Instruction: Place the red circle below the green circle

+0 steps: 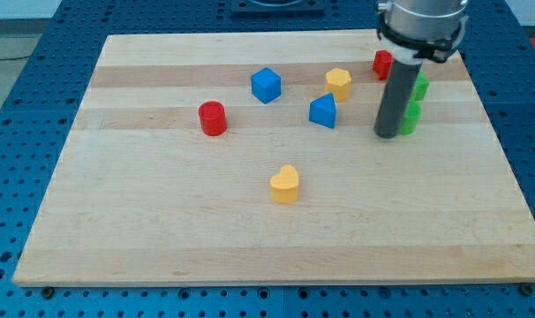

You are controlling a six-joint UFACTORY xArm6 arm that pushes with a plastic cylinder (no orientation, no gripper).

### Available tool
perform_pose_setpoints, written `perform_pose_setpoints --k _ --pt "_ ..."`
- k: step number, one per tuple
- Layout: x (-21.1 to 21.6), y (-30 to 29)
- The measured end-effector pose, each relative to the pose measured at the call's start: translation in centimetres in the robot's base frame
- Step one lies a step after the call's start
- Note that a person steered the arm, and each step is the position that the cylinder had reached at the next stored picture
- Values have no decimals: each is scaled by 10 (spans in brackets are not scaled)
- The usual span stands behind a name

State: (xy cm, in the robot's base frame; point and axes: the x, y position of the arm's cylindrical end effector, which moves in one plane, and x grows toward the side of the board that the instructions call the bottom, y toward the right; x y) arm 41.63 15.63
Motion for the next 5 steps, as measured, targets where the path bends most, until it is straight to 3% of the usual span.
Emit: perform_pose_setpoints --k 1,2,4,5 --pt "-2 20" --pt "-2 -1" --pt "42 -125" --pt "41 -218"
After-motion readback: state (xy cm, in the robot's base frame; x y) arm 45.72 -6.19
